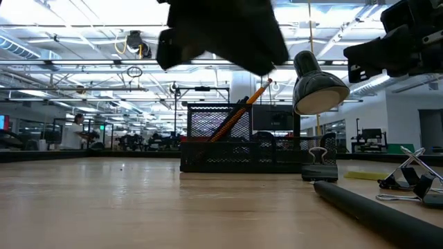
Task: Pick and place office supplies into organizer
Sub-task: Put the black pen into the black desk organizer
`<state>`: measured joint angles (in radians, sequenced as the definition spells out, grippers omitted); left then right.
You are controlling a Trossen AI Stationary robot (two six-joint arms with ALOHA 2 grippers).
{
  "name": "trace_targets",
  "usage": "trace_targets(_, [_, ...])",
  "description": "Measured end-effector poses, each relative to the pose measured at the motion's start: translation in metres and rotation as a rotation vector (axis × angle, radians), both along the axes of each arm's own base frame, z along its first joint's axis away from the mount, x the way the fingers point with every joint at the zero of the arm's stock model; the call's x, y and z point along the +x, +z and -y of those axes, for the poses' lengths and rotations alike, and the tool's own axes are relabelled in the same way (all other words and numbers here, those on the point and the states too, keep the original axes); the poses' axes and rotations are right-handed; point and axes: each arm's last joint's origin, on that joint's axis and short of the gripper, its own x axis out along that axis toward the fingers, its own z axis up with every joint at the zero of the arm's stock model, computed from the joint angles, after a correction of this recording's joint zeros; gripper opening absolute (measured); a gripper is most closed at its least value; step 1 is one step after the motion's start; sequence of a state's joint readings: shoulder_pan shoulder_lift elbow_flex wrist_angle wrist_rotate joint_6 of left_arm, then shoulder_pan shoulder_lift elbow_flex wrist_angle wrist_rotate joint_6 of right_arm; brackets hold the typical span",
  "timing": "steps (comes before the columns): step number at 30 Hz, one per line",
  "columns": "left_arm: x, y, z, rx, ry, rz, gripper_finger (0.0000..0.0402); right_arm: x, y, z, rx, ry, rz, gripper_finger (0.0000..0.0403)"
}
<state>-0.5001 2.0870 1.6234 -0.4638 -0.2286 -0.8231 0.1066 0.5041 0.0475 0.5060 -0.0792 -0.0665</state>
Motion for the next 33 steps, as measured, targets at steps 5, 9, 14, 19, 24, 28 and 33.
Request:
trace_targets(5, [0.021, -0.006, 0.02, 0.01, -0.158, 0.046, 0.0006, 0.0, 0.001, 0.0, -0.024, 0.0, 0.012, 0.0004])
trace_targets(9, [0.032, -0.02, 0.027, 0.009, -0.238, 0.086, 0.001, 0.0, 0.002, 0.0, -0.021, 0.0, 0.022, 0.0004])
trace_targets(14, [0.037, -0.04, 0.026, 0.011, -0.258, 0.052, 0.0004, 0.0, 0.004, 0.0, 0.036, 0.001, 0.034, 0.0004])
trace_targets(19, [0.04, -0.046, 0.021, -0.014, -0.296, 0.028, 0.0008, 0.0, 0.004, 0.0, 0.044, 0.001, 0.035, 0.0004])
trace_targets(24, [0.043, -0.046, 0.013, -0.02, -0.293, 0.014, 0.0006, 0.0, 0.004, 0.0, 0.058, 0.001, 0.033, 0.0004])
trace_targets(28, [0.048, -0.063, 0.009, -0.015, -0.28, -0.012, 0.0005, 0.0, 0.004, 0.0, 0.059, 0.001, 0.033, 0.0004])
trace_targets(33, [0.05, -0.079, 0.005, -0.021, -0.275, -0.054, 0.0009, 0.0, 0.004, 0.0, 0.079, 0.002, 0.028, 0.0004])
